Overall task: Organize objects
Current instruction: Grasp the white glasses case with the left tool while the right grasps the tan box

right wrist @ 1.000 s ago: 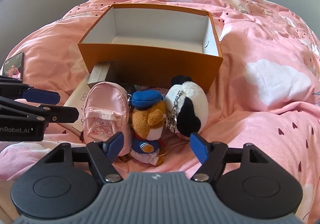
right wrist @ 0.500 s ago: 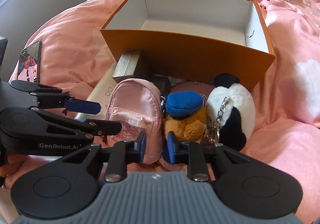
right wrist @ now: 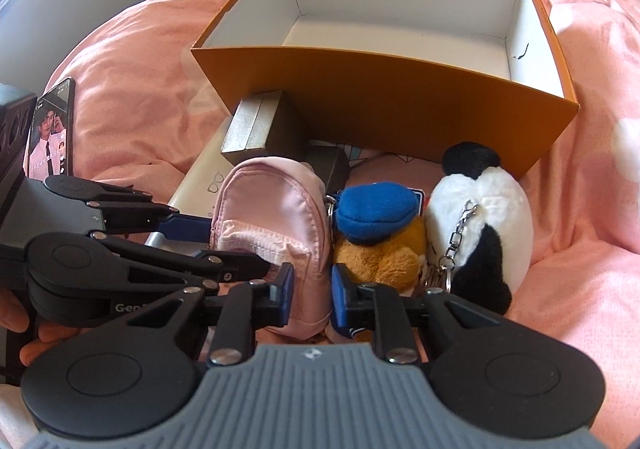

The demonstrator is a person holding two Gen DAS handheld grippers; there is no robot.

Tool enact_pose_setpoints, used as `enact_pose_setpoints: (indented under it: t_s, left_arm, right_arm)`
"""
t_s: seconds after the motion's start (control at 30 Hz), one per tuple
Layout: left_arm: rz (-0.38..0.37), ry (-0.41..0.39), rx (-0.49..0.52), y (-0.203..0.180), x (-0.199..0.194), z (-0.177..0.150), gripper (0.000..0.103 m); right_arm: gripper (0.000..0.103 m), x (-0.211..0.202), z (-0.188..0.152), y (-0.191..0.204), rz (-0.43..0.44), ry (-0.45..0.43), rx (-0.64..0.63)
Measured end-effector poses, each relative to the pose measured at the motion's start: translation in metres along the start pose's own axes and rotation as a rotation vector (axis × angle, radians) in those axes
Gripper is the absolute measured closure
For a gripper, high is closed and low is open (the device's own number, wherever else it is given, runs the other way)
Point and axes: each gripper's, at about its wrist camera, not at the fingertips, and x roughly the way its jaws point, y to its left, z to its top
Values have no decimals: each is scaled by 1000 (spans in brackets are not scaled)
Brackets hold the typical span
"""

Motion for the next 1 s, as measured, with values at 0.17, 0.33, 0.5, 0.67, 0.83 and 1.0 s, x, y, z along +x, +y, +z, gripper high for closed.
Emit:
enact_pose_setpoints:
  t_s: [0.17,0.33,0.5,0.67,0.83,1.0]
  left_arm:
    - [-40,7,-49,11,-15,4,55]
    - [51,-16,-97,29,-35,19,49]
    - [130,23,-180,56,-28,31,47]
    - [120,81,-277,78,-10,40,44]
    - [123,116,-276,85,9,51,41]
    - [103,137,-292,91,26,59,36]
  right_arm:
    - [79,-8,8,4,-4,-18,-33]
    - [77,-15,30,12,7,-66,-71]
    - [60,-3,60,20,39,-76,-86]
    - [53,17,87,26,93,-55,-60]
    - [46,45,102,28,108,-1,-8]
    - [39,67,110,29,118,48,34]
